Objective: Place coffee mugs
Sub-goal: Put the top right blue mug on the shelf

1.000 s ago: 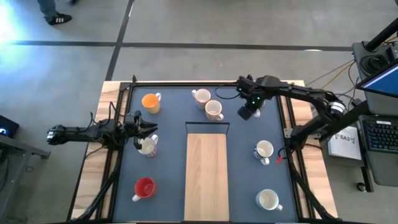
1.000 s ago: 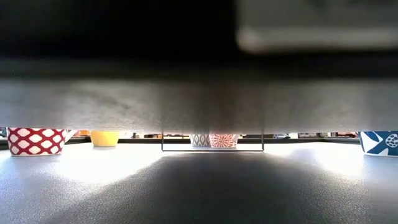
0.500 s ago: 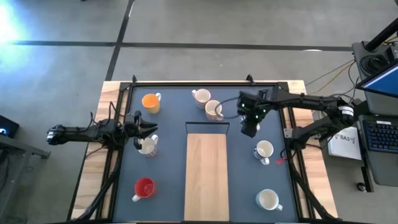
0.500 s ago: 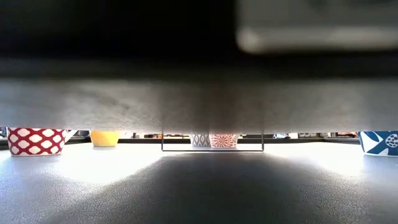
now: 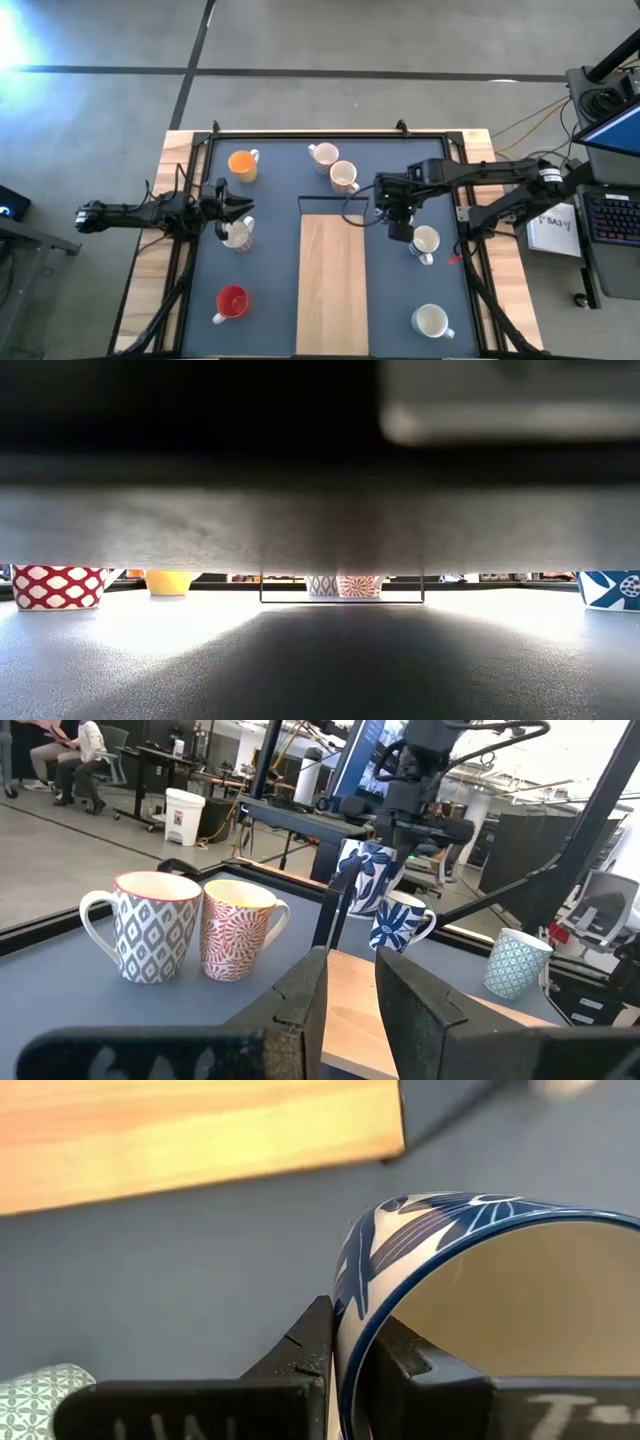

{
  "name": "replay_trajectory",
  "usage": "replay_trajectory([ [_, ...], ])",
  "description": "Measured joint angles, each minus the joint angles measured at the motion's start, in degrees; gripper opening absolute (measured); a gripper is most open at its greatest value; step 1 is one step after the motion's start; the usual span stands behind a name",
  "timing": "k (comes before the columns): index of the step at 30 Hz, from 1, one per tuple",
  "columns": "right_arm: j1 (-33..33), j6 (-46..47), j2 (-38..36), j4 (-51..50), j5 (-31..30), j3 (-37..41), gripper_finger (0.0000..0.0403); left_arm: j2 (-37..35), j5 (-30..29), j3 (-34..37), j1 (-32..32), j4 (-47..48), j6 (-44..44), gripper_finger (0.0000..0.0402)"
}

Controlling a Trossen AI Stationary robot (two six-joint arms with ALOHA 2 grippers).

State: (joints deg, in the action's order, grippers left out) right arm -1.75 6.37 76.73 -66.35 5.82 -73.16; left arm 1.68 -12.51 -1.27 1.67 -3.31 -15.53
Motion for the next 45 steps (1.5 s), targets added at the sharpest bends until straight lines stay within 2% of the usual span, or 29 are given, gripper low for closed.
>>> replay_trajectory([
  [8,2.9,-4.9,4.5,0.6,0.2,-5.4,0.0026,0.0,0.0,0.0,0.0,0.0,0.0,0.0071],
  [17,5.4,-7.4,7.2,2.9,0.1,-7.1,0.0027,0.0,0.0,0.0,0.0,0.0,0.0,0.0071],
  [29,7.5,-1.9,13.0,7.9,0.0,-7.1,0.0028,0.0,0.0,0.0,0.0,0.0,0.0,0.0071],
  [38,7.5,-1.9,16.8,9.2,-2.8,-7.3,0.0028,0.0,0.0,0.0,0.0,0.0,0.0,0.0071],
  [45,7.5,-2.5,16.7,10.2,-3.0,-7.2,0.0028,0.0,0.0,0.0,0.0,0.0,0.0,0.0071],
])
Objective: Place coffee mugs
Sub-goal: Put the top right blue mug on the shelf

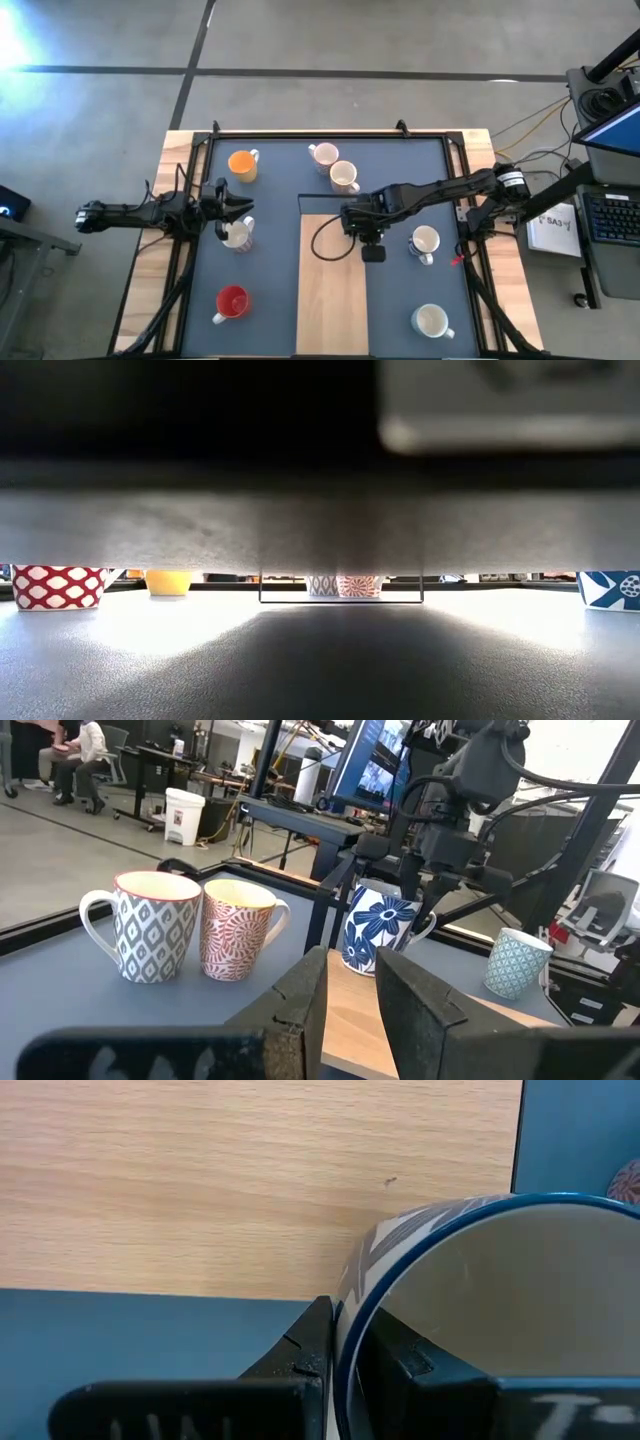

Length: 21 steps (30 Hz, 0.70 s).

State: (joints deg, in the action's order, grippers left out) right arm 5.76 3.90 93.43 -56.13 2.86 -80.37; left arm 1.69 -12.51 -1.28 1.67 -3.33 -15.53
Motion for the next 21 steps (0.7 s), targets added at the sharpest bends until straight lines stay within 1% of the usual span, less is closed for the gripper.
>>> replay_trajectory([
  [8,0.0,-0.9,0.5,1.5,0.0,-3.0,0.0028,0.0,0.0,0.0,0.0,0.0,0.0,0.0071],
  [21,-0.1,-1.0,2.0,2.3,-0.3,-3.4,0.0028,0.0,0.0,0.0,0.0,0.0,0.0,0.0071],
])
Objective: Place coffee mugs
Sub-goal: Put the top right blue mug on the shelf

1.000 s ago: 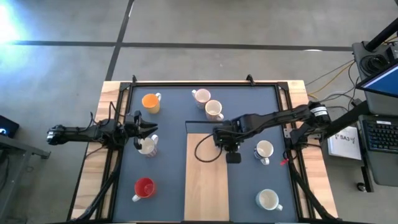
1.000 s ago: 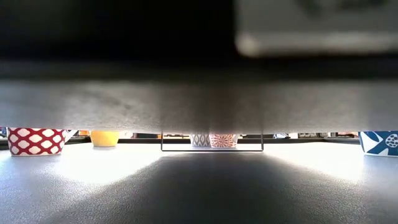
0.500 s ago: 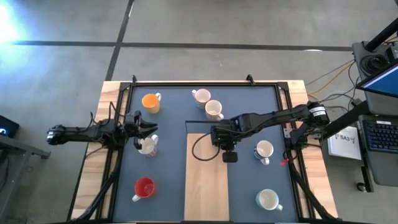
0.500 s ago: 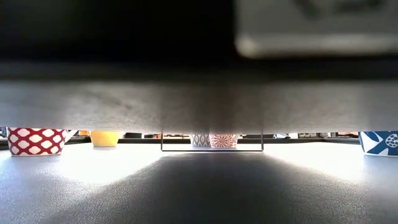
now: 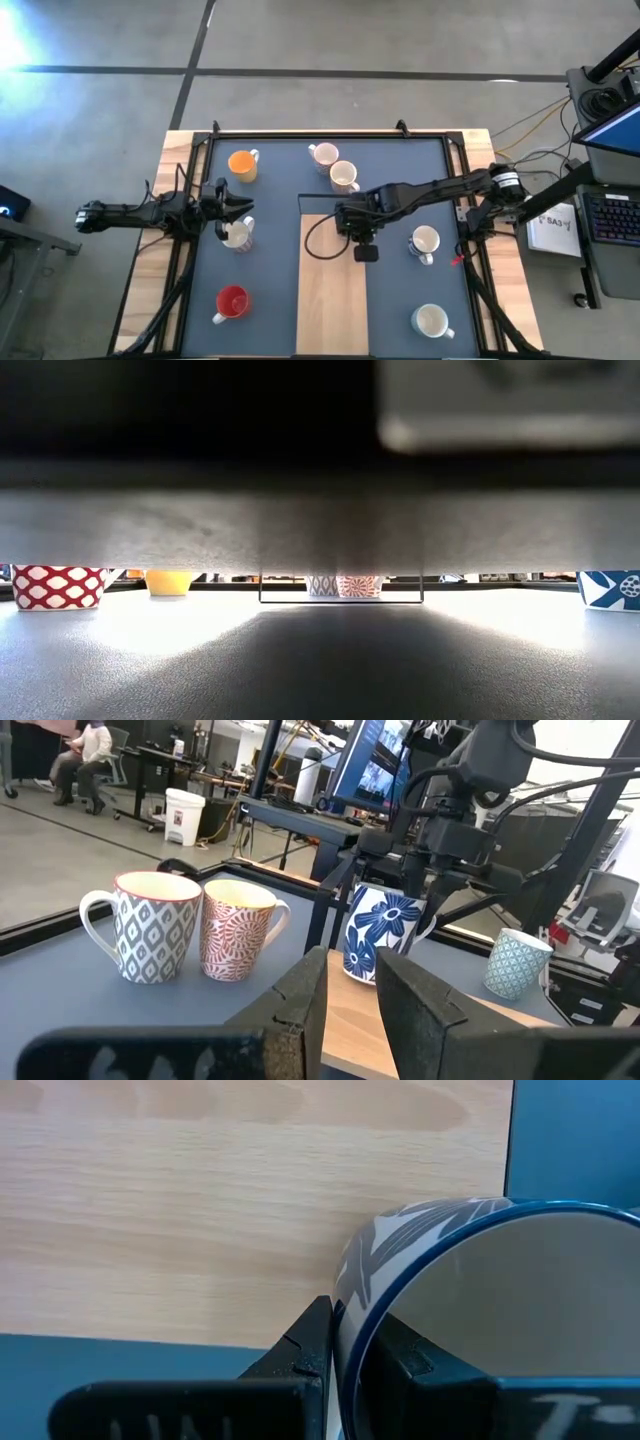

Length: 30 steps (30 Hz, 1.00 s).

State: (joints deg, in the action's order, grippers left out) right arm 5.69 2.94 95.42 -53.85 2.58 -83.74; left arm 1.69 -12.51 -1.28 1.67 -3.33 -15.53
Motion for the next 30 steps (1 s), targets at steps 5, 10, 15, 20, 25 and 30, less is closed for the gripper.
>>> replay_trajectory([
  [5,-0.1,0.0,0.5,-1.0,-3.5,0.0,0.0028,0.0,0.0,0.0,0.0,0.0,0.0,0.0071],
  [10,-0.1,0.1,0.5,-1.9,-4.2,0.0,0.0028,0.0,0.0,0.0,0.0,0.0,0.0,0.0071],
  [15,0.1,0.9,0.5,-2.4,-3.9,0.0,0.0028,0.0,0.0,0.0,0.0,0.0,0.0,0.0071],
  [20,0.1,1.6,0.5,-2.9,-3.5,0.0,0.0028,0.0,0.0,0.0,0.0,0.0,0.0,0.0071],
  [25,0.1,1.6,0.4,-2.8,0.3,0.0,0.0028,0.0,0.0,0.0,0.0,0.0,0.0,0.0071],
  [30,0.2,1.6,0.4,-2.8,0.3,0.0,0.0028,0.0,0.0,0.0,0.0,0.0,0.0,0.0071],
])
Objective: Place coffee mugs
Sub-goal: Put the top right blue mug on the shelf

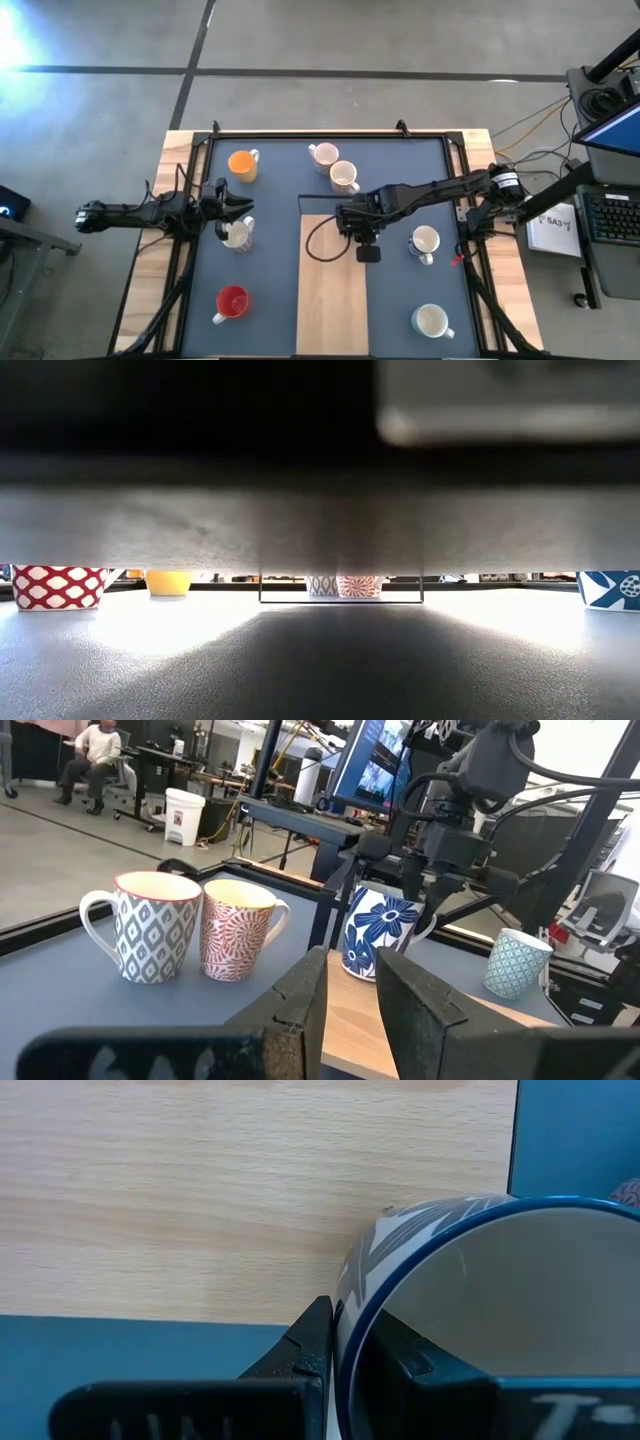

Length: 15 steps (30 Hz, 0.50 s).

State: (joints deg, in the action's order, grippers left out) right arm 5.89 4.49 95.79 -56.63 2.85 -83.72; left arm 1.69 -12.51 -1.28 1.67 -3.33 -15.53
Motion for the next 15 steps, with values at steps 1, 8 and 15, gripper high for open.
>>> replay_trajectory([
  [1,0.0,0.0,0.0,0.1,0.0,0.0,0.0028,0.0,0.0,0.0,0.0,0.0,0.0,0.0071],
  [8,0.0,0.2,0.0,0.4,0.2,0.0,0.0046,0.0,0.0,0.0,0.0,0.0,0.0,0.0071],
  [15,0.0,0.5,0.0,-0.2,0.7,-0.9,0.0085,0.0,0.0,0.0,0.0,0.0,0.0,0.0071],
])
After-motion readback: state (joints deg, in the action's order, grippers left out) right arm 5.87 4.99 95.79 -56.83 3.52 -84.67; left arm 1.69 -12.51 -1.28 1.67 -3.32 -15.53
